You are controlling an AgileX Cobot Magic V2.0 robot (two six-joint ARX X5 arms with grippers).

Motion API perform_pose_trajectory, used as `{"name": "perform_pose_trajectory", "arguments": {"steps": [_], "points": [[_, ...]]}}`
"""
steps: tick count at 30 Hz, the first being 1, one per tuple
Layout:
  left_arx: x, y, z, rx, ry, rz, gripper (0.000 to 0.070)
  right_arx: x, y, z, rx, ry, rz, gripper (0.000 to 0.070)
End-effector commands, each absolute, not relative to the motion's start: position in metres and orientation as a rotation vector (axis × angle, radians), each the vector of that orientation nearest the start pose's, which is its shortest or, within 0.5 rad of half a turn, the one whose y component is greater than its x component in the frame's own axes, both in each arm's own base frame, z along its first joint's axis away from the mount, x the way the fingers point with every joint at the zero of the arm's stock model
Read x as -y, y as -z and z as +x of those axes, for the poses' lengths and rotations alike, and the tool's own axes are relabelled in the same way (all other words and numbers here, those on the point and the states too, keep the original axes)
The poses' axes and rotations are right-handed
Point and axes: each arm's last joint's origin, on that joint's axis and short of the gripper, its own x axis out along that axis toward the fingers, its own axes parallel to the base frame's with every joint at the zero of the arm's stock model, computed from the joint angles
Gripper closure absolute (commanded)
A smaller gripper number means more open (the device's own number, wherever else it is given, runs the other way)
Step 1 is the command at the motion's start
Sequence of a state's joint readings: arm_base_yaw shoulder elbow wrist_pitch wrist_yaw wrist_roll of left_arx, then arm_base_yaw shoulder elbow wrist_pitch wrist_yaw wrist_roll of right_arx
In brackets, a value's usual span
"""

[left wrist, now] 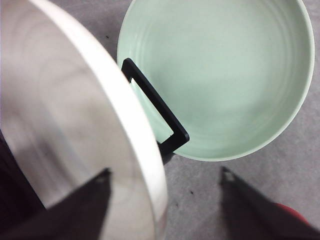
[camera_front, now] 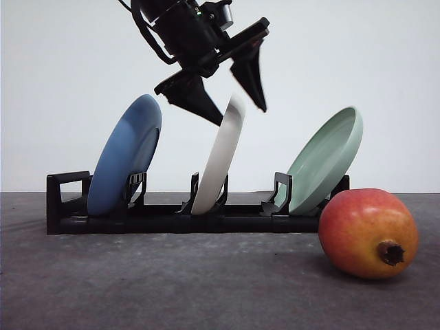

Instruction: Place pomegranate in white plate

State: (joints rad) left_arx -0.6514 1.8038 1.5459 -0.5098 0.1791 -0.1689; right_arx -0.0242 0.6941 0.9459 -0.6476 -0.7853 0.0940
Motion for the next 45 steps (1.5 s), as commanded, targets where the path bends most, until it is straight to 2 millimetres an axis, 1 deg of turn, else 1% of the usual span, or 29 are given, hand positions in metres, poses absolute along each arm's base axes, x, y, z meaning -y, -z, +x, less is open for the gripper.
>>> {"name": "perform_pose_trajectory", "arguments": {"steps": [1, 3, 4, 10, 13, 16, 21, 27, 31, 34, 37, 40, 43, 45], "points": [[0.255, -0.288, 0.319, -0.821, 0.730, 0.038, 0.0559, -0.018, -0.363, 0.121, -0.394, -0.739, 0.248, 0.0101], [0.255, -0.288, 0.319, -0.825, 0.726, 0.028, 0.0675, -0.018, -0.363, 0.121, -0.394, -0.739, 0.248, 0.0101], [0.255, -0.288, 0.319, -0.825, 0.730, 0.026, 0.0700, -0.018, -0.363, 0.121, -0.394, -0.739, 0.248, 0.0101], [0.255, -0.289, 0.319, -0.824, 0.733, 0.023, 0.0700, -0.018, -0.363, 0.121, -0.391, -0.738, 0.241, 0.0101], [0.255, -0.294, 0.318, -0.820, 0.729, 0.007, 0.0700, -0.018, -0.363, 0.121, -0.390, -0.738, 0.238, 0.0101], [0.254, -0.303, 0.316, -0.797, 0.734, -0.005, 0.0700, -0.018, -0.363, 0.121, -0.390, -0.739, 0.236, 0.0101], [0.253, -0.326, 0.299, -0.760, 0.765, -0.005, 0.0700, -0.018, -0.363, 0.121, -0.385, -0.741, 0.223, 0.0101], [0.244, -0.368, 0.263, -0.675, 0.826, -0.015, 0.0700, -0.018, -0.363, 0.121, -0.384, -0.741, 0.219, 0.0101], [0.232, -0.394, 0.230, -0.666, 0.884, -0.010, 0.0700, -0.018, -0.363, 0.121, -0.384, -0.742, 0.219, 0.0101], [0.221, -0.405, 0.203, -0.694, 0.921, 0.042, 0.0700, -0.018, -0.362, 0.121, -0.391, -0.741, 0.222, 0.0101], [0.214, -0.405, 0.180, -0.778, 0.951, 0.122, 0.0700, -0.018, -0.362, 0.120, -0.395, -0.741, 0.224, 0.0101], [0.213, -0.397, 0.162, -0.901, 0.964, 0.216, 0.0700, -0.018, -0.362, 0.120, -0.397, -0.740, 0.225, 0.0101], [0.217, -0.387, 0.148, -0.979, 0.948, 0.311, 0.0700, -0.018, -0.362, 0.120, -0.398, -0.740, 0.226, 0.0101], [0.223, -0.379, 0.139, -0.988, 0.943, 0.365, 0.0700, -0.018, -0.362, 0.120, -0.399, -0.740, 0.229, 0.0101]]}}
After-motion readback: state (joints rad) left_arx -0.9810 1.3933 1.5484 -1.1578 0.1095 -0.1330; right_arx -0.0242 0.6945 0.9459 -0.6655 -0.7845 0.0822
